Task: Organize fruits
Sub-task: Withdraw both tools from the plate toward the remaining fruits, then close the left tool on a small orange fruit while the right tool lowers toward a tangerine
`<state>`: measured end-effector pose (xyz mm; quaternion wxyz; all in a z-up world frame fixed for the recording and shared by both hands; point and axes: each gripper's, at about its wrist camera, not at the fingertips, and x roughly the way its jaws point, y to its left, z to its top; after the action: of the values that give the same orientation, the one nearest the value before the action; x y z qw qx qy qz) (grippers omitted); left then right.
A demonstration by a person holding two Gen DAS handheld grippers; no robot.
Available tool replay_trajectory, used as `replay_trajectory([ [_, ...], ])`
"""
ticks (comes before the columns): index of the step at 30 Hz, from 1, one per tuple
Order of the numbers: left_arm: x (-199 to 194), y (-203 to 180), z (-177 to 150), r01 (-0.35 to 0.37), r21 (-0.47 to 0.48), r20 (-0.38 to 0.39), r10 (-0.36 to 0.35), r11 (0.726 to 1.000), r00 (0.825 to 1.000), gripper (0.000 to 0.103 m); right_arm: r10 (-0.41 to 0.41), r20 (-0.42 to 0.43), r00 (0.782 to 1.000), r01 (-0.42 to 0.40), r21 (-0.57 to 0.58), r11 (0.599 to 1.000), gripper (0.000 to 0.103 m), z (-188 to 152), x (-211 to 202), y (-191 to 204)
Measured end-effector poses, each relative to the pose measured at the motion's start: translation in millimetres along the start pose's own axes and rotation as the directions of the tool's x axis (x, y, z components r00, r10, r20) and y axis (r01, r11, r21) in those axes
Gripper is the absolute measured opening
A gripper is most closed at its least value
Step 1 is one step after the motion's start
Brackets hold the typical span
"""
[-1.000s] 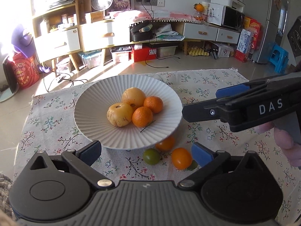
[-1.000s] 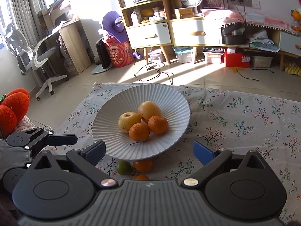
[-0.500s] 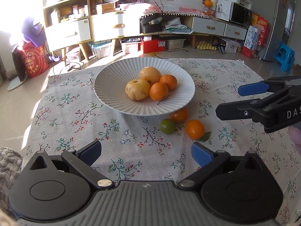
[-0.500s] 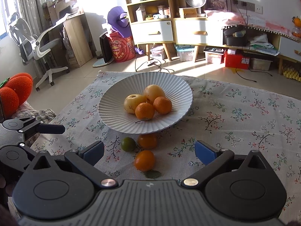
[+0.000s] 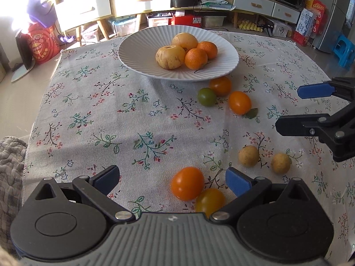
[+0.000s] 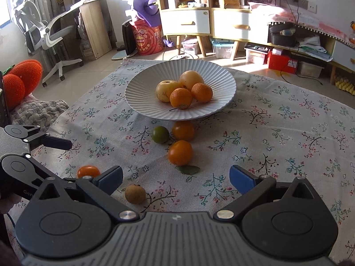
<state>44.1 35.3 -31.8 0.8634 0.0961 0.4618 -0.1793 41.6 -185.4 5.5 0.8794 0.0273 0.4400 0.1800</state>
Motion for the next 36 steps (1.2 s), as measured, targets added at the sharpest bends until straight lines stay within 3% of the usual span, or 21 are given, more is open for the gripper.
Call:
replay_trajectory([
  [8,1.1,4.0,-4.5,0.043,-0.053,-0.046,-0.045,0.998,0.998,0.097,-0.042,-0.061,0.997,0.041,-0.015,0.999,0.102,-10.3,5.1,6.5],
  [18,-0.1,1.7,-3.4,0.088,-0.058,-0.051,-0.091,0.994,0.995,0.067,-0.074,-0.093,0.993,0.073,-0.006,0.997,0.102,-11.5,12.3,5.8],
  [29,3.2,3.6,-1.1,0.09,-0.058,-0.038,-0.093,0.994,0.995,0.045,-0.084,-0.091,0.992,0.085,0.001,0.996,0.102,-10.0,18.6,5.4],
  [31,4.2,3.6,-0.9,0.086,-0.052,-0.036,-0.088,0.995,0.995,0.034,-0.084,-0.088,0.993,0.085,0.007,0.996,0.102,-9.0,20.5,5.1],
  [36,3.0,3.9,-0.3,0.077,-0.053,-0.026,-0.079,0.996,0.997,0.034,-0.09,-0.064,0.994,0.09,0.001,0.996,0.099,-6.9,23.6,5.9],
])
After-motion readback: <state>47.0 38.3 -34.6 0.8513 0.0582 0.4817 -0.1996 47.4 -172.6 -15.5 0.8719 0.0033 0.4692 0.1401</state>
